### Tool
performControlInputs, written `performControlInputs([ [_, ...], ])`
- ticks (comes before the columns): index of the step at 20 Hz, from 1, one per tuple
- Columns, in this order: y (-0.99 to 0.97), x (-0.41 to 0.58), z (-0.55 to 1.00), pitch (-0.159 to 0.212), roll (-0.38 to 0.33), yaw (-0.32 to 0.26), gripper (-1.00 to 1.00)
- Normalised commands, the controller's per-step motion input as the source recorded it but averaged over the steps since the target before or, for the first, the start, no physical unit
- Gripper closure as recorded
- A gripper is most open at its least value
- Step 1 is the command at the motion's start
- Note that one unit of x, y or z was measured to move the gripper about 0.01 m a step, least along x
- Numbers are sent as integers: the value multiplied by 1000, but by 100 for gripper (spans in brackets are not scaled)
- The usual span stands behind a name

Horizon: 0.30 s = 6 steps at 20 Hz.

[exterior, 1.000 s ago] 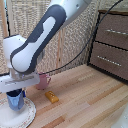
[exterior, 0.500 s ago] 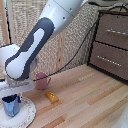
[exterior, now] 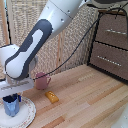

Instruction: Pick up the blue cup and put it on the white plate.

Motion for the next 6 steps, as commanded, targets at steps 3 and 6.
performControlInputs([
  [3, -20, 10, 991, -25, -7, 25, -100],
  [6, -97, 90, 933, -91, -13, 55, -100],
])
